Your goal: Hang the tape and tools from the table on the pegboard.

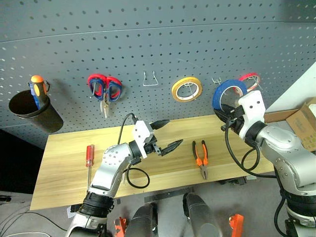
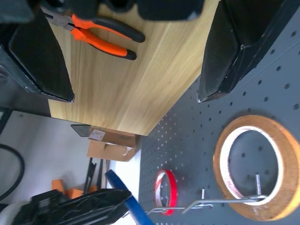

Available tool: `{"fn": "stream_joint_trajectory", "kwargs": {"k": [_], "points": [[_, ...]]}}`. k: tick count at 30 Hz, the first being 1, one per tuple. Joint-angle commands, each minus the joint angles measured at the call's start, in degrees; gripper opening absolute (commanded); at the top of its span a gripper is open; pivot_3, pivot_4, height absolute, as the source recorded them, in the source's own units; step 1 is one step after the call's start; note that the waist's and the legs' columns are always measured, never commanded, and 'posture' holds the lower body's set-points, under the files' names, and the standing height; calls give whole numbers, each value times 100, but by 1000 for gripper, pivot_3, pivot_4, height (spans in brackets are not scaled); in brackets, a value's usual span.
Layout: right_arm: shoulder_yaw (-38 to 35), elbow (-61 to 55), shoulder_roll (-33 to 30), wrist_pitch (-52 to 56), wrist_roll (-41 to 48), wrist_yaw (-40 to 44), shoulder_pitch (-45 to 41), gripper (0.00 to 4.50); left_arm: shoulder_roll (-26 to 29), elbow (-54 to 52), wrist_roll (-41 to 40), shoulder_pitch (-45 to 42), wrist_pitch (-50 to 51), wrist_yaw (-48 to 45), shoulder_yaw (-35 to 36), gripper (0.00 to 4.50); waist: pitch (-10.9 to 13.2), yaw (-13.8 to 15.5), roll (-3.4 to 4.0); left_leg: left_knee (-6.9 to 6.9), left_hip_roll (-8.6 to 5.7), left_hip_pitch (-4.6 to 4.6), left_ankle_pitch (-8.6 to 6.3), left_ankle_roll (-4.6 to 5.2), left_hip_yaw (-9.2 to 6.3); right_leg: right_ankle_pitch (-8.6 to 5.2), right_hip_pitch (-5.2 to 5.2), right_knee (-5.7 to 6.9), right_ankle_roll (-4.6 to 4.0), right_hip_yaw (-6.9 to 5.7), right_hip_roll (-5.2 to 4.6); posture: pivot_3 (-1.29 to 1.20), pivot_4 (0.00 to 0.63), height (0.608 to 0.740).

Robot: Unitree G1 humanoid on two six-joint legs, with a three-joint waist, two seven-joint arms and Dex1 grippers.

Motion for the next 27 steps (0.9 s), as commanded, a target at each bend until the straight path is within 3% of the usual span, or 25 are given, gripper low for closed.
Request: {"fn": "stream_joint_trajectory", "kwargs": {"k": [1, 13, 25, 27], "points": [[71, 247, 48, -424, -186, 130, -199, 333, 37, -370, 7, 96, 22, 76, 27, 4500, -1, 20, 1, 0, 0, 0, 0, 0, 3, 5, -1, -1, -3, 1, 0, -262, 225, 740], [515, 2067, 677, -1417, -806, 254, -864, 333, 63, -626, -8, 115, 135, 280, 90, 4500, -9, 20, 9, 4, 3, 5, 3, -4, 37, 23, -11, 10, -6, 4, 4, -234, 221, 740], [52, 1301, 427, -864, -685, 365, -289, 4279, -205, -537, -98, -66, -226, 593, 402, 4500, -9, 31, 9, 5, 4, 4, 3, -3, 42, 23, -14, 11, -6, 5, 4, -240, 242, 740], [-101, 811, 208, -429, -473, 512, 31, 4447, -166, -522, -101, -43, -216, 541, 397, 4500, -12, 37, 14, 6, 4, 5, 3, -3, 44, 23, -14, 14, -6, 6, 4, -239, 240, 740]]}}
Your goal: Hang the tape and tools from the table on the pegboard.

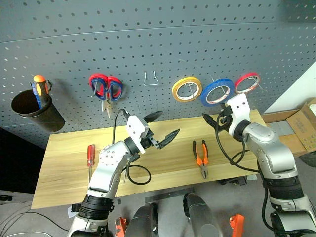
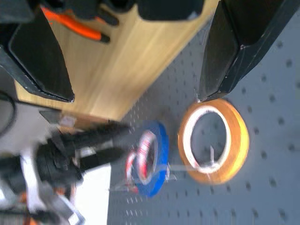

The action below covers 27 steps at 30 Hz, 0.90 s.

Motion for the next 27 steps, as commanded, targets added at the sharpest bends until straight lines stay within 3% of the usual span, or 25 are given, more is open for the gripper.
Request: {"fn": "stream_joint_trajectory", "kwargs": {"k": [1, 4, 7, 12, 17, 27], "points": [[-462, -1063, -415, 738, 437, 275, 511, 4447, 67, -139, -110, 40, -107, -96, 76, 4500, -2, 8, 4, 0, 0, 0, 0, 0, 0, 0, 0, 0, 0, 0, 0, -239, 241, 740], [-582, -1642, -757, 1588, 902, 534, 1095, 4447, 333, -69, -54, 189, 33, -368, 0, 4500, -2, 11, 4, -1, 4, -1, -1, 1, -2, 0, 0, -3, 0, -2, 1, -244, 251, 740], [249, -1673, -1131, 2163, 385, 252, 1529, 4447, 934, 355, 115, 485, -50, -915, -38, 4500, -17, -16, 9, -5, 9, 6, -9, 15, 3, 0, 3, -2, 0, 0, 4, -241, 252, 740], [441, -1171, -20, 3405, 251, -673, 835, 4447, 1400, 562, -42, 665, -46, -1278, 131, 4500, -15, -18, 9, 1, 23, 10, -1, 19, 18, 25, -3, 5, -22, 9, 11, -229, 266, 740], [861, -1169, 347, 3820, 239, -844, 561, 4447, 1516, 589, -58, 804, 25, -1272, 287, 4500, -16, 76, 8, 11, 30, 10, 11, 21, 9, 43, 12, -10, -14, 1, 12, -205, 277, 740], [415, -207, 1307, 4971, -148, -1655, -4, 4447, 1583, 135, 40, 1235, 263, -1126, 276, 4500, -16, 157, 9, -9, 38, 4, 10, 19, 13, 45, -6, -13, -19, -3, 12, -181, 276, 740]]}}
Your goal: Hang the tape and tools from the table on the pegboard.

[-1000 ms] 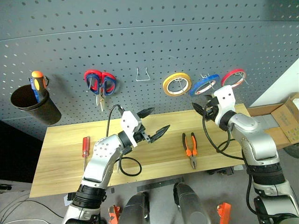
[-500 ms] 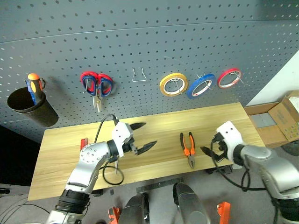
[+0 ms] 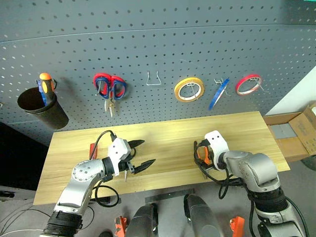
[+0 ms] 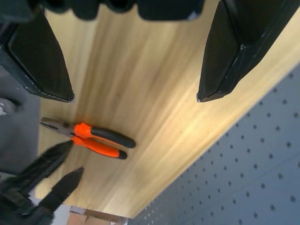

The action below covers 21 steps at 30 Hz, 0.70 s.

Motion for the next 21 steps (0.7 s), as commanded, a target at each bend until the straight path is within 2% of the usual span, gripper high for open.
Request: {"fn": "stream_joint_trajectory", "kwargs": {"k": [1, 11, 21], "points": [[-342, 247, 283, 88, -224, -308, -158, 4447, 31, -293, -4, 5, 9, 43, 35, 4500, 0, 5, 0, 1, 0, 0, 0, 0, 1, 1, 0, 1, -2, 0, 0, -181, 277, 740], [-604, 826, 956, -339, -660, -883, -191, 4447, 55, -415, -9, 67, 70, 53, 24, 4500, 0, -4, 1, 0, 3, 1, 0, 0, 2, 2, -1, 1, -3, -2, 3, -173, 273, 740], [-514, 1603, 1187, -1044, -881, -1013, -273, 4447, 99, -880, -314, 171, 368, -44, 123, 4500, -1, -8, 1, 0, 3, 2, 0, -1, 3, 2, -2, 2, -3, -1, 5, -157, 266, 740]]}}
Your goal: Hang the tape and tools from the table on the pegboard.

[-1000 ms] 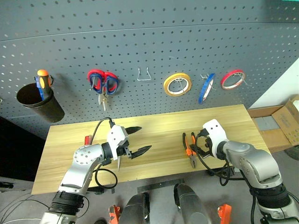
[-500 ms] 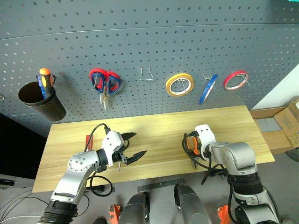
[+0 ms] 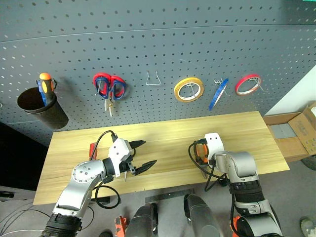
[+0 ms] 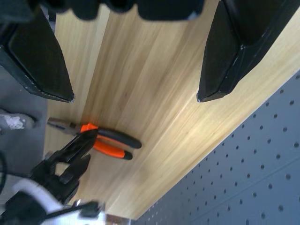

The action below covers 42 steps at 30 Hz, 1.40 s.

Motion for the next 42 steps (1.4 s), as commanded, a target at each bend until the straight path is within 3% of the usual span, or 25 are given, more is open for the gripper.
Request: {"fn": "stream_joint_trajectory", "kwargs": {"k": [1, 2, 5, 9, 11, 16, 20, 23, 26, 29, 36, 42], "points": [[17, 184, 68, -272, -82, -36, -51, 4447, 45, -369, -203, 30, 111, 6, 153, 4500, 0, 2, 0, 0, 1, 0, 0, 0, -1, 0, 0, 0, 0, -1, 1, -152, 266, 740], [-2, 241, 87, -357, -106, -69, -42, 4447, 50, -403, -188, 14, 132, 39, 163, 4500, 0, 3, 0, 0, 1, 0, 0, 0, -1, 0, 0, 0, 0, -1, 1, -149, 265, 740], [-11, 322, 41, -446, -115, -51, 4, 3866, 81, -529, -253, -70, 303, 72, 214, 4500, 0, 7, 0, 0, 1, 0, 0, 0, 0, 0, 0, 0, 0, -1, 3, -143, 267, 740], [-36, 351, -13, -496, -125, 4, 46, 2512, 110, -578, -276, -121, 405, 68, 257, 4500, 0, 17, 0, 0, 1, 0, 0, 0, 0, 0, 1, 0, 0, -2, 3, -141, 268, 740], [-6, 363, -61, -482, -111, 69, 36, 2156, 128, -539, -238, -135, 388, 69, 261, 4500, 0, 19, 0, 0, 1, 0, 0, 0, 0, 0, 1, -1, 0, -3, 3, -143, 269, 740], [224, -273, -397, -129, 101, 498, 129, 2155, -52, -387, -214, -419, 320, 373, 376, 4500, 0, 25, 0, 1, 2, 0, 0, 0, -1, 0, 1, 0, 0, -3, 4, -146, 265, 740], [702, -2566, -1886, -392, 1214, 2415, 340, 2152, -269, -395, -608, -913, 455, 675, 790, 4500, 12, 105, 17, 4, 0, -9, 0, 0, -1, 0, -2, -3, 1, -10, 4, -162, 265, 740], [187, -3854, -2453, -984, 2257, 3635, 508, 2149, -365, -531, -858, -1145, 522, 957, 1157, 4500, 11, 79, 14, 4, 6, -9, -3, 0, 8, -1, -1, -13, 5, -19, 11, -173, 257, 740], [-347, -3862, -2248, -1727, 2616, 3835, 136, 2149, -550, -659, -959, -1152, 358, 1255, 1429, 4500, -6, 27, -16, 2, 48, 4, -10, -13, 8, 0, 8, -17, 5, -19, 52, -161, 257, 740], [-396, -3568, -1976, -2363, 2630, 3762, -513, 2149, -648, -843, -892, -905, 178, 1387, 1496, 4500, -6, 26, -15, 3, 53, 6, -10, -16, 13, 1, 2, -8, 2, -11, 57, -145, 248, 740], [64, -2291, -980, -3932, 2044, 3318, -1933, 2148, -1113, -1201, -615, -467, -302, 2044, 1510, 4500, -6, 135, -16, 6, 47, 2, 4, -42, 20, 10, -5, -12, -12, -3, 53, -119, 242, 740], [576, -1144, -535, -5386, 1191, 3237, -2562, 2146, -1320, -1185, -410, -370, -576, 2375, 1479, 4500, -6, 183, -15, 5, 43, -3, 5, -44, 19, 10, -10, -15, -13, -7, 50, -107, 242, 740]]}}
